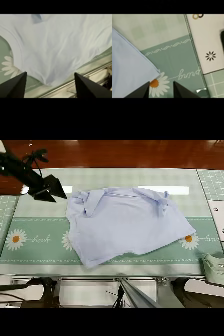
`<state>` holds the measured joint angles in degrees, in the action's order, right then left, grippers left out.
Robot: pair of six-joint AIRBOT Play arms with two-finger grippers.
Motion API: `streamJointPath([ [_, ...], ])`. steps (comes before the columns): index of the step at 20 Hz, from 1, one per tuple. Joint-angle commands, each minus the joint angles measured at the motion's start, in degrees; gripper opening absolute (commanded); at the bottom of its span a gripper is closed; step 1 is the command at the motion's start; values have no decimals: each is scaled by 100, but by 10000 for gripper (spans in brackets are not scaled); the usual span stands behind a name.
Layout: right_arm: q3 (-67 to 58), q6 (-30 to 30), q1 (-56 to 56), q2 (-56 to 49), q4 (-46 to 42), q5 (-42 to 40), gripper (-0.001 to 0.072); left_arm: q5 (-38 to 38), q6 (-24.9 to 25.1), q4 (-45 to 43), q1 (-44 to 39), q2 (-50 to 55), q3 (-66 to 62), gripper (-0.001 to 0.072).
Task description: Fold the shirts.
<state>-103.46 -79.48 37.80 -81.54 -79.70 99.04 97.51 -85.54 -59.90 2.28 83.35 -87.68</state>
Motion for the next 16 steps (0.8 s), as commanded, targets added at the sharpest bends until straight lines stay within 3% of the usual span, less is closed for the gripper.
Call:
streamJointPath([
  [1,527,83,793,256,682,-4,376,-1222,404,363,39,-1335,2494,720],
  [5,793,181,804,254,776,-247,376,-2105,997,1530,273,-2688,5379,720],
  [7,894,181,804,254,758,-380,376,-2328,1008,1655,433,-3025,6155,720],
  [16,1290,251,804,251,719,-660,375,-1989,1178,1274,216,-2583,6728,720],
])
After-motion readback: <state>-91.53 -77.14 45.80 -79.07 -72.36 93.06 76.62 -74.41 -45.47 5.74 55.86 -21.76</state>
